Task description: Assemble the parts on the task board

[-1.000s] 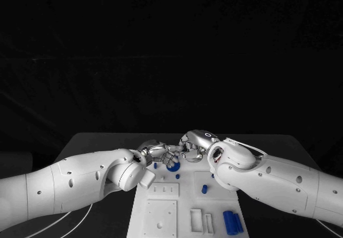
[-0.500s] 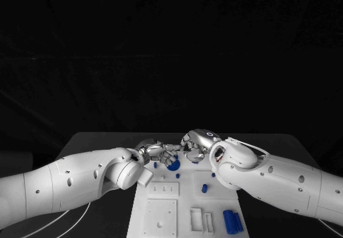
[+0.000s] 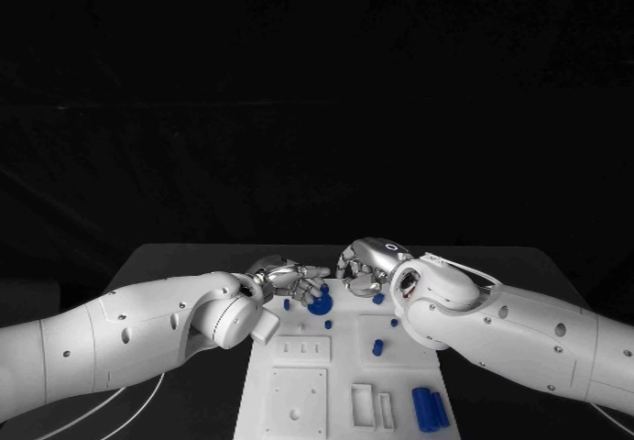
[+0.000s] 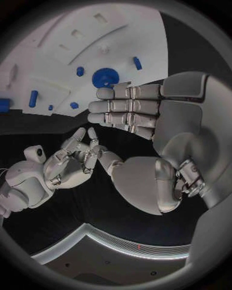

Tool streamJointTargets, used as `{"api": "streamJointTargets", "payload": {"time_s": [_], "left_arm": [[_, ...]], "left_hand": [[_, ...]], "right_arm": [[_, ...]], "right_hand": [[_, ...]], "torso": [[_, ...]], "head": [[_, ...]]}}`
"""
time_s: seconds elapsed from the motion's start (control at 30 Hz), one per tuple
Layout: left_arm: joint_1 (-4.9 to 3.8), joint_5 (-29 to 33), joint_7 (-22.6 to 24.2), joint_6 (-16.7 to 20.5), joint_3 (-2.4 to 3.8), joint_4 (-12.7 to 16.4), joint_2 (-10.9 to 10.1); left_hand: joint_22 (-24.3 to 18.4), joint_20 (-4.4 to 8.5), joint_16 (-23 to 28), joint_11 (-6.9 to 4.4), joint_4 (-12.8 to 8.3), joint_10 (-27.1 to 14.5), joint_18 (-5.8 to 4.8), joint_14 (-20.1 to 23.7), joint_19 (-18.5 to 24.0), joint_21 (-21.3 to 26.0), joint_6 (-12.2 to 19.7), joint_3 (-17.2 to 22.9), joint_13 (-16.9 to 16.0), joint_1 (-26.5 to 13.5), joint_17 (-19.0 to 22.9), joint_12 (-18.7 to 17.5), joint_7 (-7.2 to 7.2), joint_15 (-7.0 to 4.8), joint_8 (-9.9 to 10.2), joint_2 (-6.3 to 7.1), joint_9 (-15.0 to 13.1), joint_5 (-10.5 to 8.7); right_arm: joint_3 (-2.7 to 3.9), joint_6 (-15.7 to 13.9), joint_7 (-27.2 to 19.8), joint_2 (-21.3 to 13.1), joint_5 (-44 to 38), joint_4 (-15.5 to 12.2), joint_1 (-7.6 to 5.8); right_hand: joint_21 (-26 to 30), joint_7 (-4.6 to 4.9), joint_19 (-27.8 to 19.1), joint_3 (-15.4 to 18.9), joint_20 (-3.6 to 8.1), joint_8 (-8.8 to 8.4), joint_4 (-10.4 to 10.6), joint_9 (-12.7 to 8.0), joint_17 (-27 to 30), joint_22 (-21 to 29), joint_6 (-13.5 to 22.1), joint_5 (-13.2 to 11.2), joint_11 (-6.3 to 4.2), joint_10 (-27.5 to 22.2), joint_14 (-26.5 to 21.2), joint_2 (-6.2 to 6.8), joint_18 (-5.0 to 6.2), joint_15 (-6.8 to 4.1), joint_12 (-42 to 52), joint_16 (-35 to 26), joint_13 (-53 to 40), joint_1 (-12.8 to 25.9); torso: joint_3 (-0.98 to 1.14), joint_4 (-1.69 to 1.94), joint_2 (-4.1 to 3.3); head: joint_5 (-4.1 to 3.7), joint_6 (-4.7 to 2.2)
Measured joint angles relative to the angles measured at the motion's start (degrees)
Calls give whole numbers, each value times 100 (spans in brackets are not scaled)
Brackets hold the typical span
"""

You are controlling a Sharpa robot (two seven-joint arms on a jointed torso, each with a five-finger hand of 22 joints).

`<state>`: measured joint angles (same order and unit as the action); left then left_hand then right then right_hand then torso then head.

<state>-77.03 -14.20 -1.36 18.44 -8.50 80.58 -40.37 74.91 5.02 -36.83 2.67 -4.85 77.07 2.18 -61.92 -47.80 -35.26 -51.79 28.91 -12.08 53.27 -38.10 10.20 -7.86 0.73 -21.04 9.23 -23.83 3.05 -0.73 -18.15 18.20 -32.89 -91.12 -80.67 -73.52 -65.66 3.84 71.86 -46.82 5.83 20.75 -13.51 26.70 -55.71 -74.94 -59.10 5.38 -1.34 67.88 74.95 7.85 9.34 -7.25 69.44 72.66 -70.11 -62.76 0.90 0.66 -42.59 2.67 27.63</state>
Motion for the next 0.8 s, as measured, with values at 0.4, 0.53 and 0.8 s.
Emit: {"api": "streamJointTargets", "payload": {"time_s": [0.4, 0.53, 0.8], "left_arm": [[0, -9, 3, 2, 0, -3, -38], [0, -10, 9, 2, 0, 7, -82], [0, -13, 34, 10, 0, 32, -145]], "left_hand": [[0, 0, -22, 0, -16, 0, -2, 0, 0, 0, 0, -16, -5, 23, 0, 0, 0, 0, 0, -22, 1, 0], [0, 0, -22, 0, -32, 0, -2, 0, 0, 0, 0, -31, -9, 23, 0, 0, 0, 0, 0, -22, 1, 0], [0, -1, -22, 31, -69, -31, -4, 0, -1, -23, 0, -42, -10, 23, 2, -39, 0, 0, 0, -22, 1, 0]], "right_arm": [[0, -10, -13, -202, -8, 48, 0], [0, -13, -203, -371, 48, 275, 0], [0, -38, -379, -642, 123, 546, -1]], "right_hand": [[0, 4, 30, 0, 11, 0, 0, 0, 0, 0, -17, 0, -20, 21, 9, 0, 0, 9, 0, 0, -2, 0], [0, 127, 30, -20, 10, -141, 21, -38, 0, 0, 105, -6, 23, -22, 9, 186, -1, 10, -73, 0, 59, 4], [0, 155, 58, 306, -21, -246, 174, -70, 7, 0, 263, -124, 125, -125, 20, 700, -1, 79, -156, -22, 152, 384]], "torso": [[1, -3, 1], [1, -3, 1], [-6, -7, 0]], "head": [[-9, 7], [-26, 13], [-71, 21]]}}
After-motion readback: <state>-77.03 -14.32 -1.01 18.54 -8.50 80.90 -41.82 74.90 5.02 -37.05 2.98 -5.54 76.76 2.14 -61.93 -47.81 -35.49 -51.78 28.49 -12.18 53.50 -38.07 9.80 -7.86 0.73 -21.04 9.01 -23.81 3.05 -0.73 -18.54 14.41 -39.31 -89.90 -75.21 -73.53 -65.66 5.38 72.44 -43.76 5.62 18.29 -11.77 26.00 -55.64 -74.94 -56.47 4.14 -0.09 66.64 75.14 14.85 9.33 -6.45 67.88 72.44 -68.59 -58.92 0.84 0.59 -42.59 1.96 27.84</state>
